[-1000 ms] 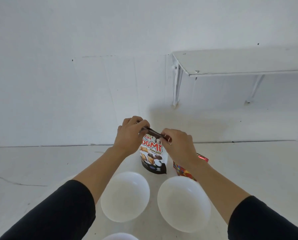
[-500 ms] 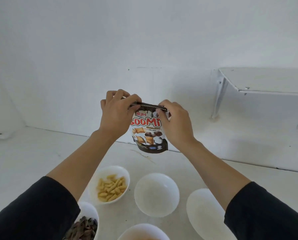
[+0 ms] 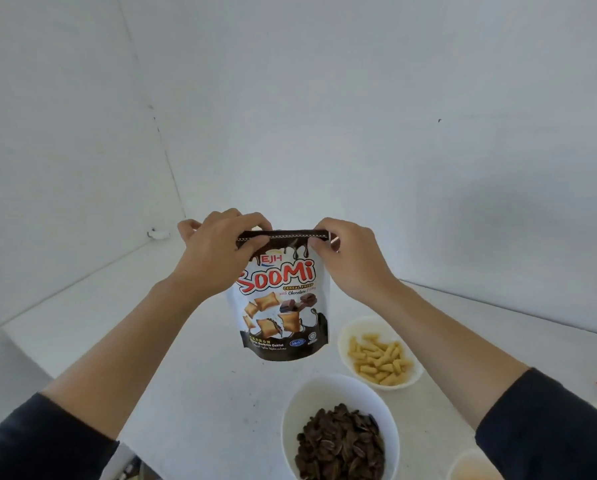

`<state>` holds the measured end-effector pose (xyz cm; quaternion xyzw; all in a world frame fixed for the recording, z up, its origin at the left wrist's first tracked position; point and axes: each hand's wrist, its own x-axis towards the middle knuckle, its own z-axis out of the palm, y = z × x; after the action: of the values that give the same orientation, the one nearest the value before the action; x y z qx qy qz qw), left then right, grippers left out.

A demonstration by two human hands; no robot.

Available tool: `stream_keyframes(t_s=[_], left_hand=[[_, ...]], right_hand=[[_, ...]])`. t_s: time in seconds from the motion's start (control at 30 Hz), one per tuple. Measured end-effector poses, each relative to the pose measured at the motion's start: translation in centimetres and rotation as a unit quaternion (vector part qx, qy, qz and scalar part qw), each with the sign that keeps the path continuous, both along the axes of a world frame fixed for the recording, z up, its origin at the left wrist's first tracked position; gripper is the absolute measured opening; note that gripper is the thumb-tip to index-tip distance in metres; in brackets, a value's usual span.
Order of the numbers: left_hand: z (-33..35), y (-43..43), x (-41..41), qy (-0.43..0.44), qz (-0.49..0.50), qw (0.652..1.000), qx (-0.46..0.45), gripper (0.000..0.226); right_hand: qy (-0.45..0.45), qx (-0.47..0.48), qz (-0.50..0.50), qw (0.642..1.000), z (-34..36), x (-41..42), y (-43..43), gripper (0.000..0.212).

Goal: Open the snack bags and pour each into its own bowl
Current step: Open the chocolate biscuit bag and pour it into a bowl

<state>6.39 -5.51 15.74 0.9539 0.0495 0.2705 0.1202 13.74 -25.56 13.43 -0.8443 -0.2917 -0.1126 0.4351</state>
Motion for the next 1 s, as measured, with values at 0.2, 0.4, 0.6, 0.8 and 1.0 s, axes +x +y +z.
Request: stream_keyframes(t_s=[0.2,0.4,0.6,0.8,1.0], left_hand=[[-4.5,5.4,-3.0,0.122,-0.062,0.989,-0.055,0.013],[-7.2,6.7,-4.1,0.105,-0.086,0.984,-0.112,0.012],[-7.6,7.3,-4.3,0.012,-0.107,0.984,-0.139,0.015],[-8.4,7.9,-4.3,-0.017,-0.12,0.985,-0.121,0.023],[-8.2,8.2,-3.4,0.009,-0.104,0.978,-0.18,0.023]], right_hand=[[0.025,-0.092,0.019,0.995,-5.1,-2.3,4.7,0.014],[-0.021,-0.137,-0.001,0.99,-7.6,-3.7,5.6,0.014],[-0.107,-0.138,0.048,0.983,-7.1,-4.3,6.8,0.026],[-0.192,-0.142,0.073,0.968,-8.2,-3.7,7.3,0.026],[-0.235,-0.142,0.075,0.959,-7.9,-2.8,7.4,0.019]])
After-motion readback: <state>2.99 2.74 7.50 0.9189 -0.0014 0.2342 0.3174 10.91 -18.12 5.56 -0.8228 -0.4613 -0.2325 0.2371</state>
